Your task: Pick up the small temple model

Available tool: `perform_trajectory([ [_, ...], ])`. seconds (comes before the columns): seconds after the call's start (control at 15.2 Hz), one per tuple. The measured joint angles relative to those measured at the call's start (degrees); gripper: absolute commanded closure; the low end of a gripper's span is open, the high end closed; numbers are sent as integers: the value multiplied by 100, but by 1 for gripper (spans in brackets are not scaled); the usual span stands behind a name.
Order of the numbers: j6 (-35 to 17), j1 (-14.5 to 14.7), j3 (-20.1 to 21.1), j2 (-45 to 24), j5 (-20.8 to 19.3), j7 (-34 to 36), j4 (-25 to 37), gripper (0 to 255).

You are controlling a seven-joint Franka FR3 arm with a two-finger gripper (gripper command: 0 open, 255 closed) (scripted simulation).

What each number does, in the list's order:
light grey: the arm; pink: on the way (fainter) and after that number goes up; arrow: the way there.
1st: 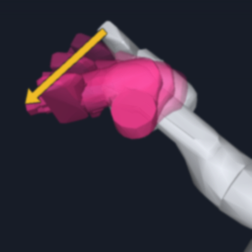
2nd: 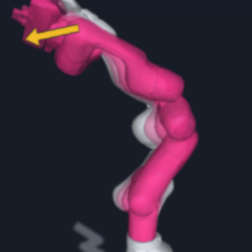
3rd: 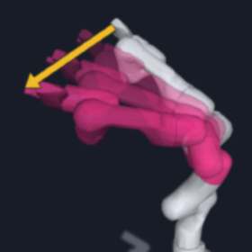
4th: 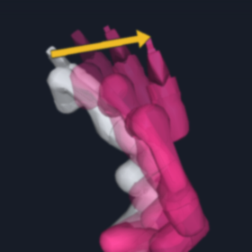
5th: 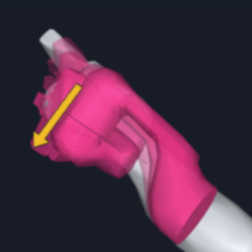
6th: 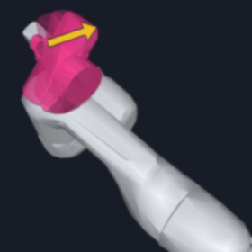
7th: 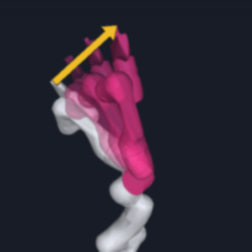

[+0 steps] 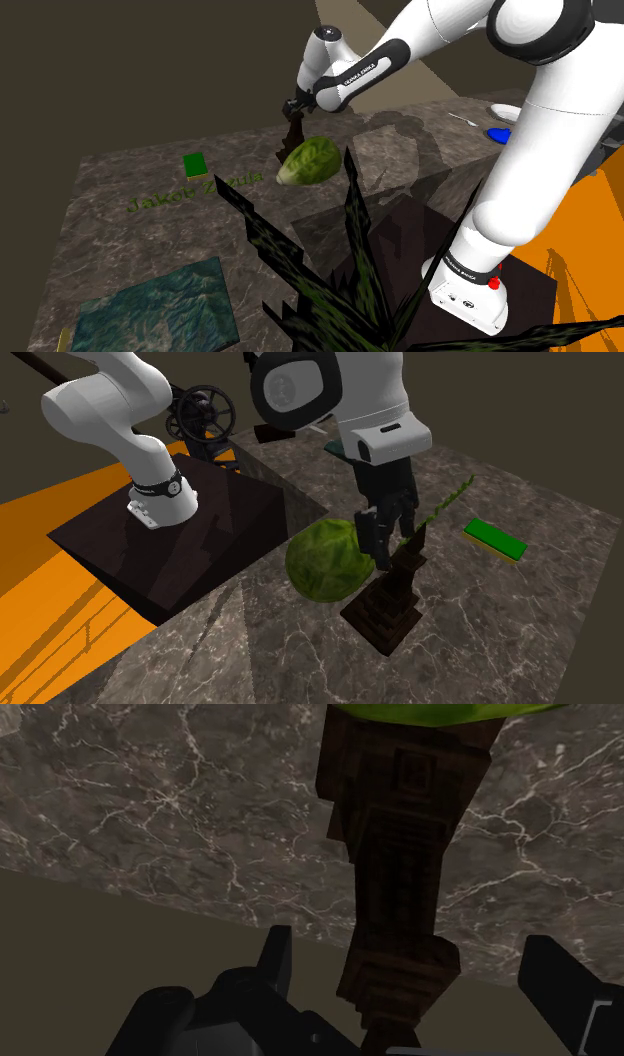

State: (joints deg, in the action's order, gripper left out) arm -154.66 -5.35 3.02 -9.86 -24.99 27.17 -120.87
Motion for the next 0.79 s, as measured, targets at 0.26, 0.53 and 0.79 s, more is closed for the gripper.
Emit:
perform_trajectory([
  [0.26, -18, 0, -3, -7, -8, 8, -2, 255],
  [0.53, -18, -1, -4, -5, -7, 8, -4, 255],
  [0.79, 52, -8, 13, 40, 45, -45, 12, 255],
])
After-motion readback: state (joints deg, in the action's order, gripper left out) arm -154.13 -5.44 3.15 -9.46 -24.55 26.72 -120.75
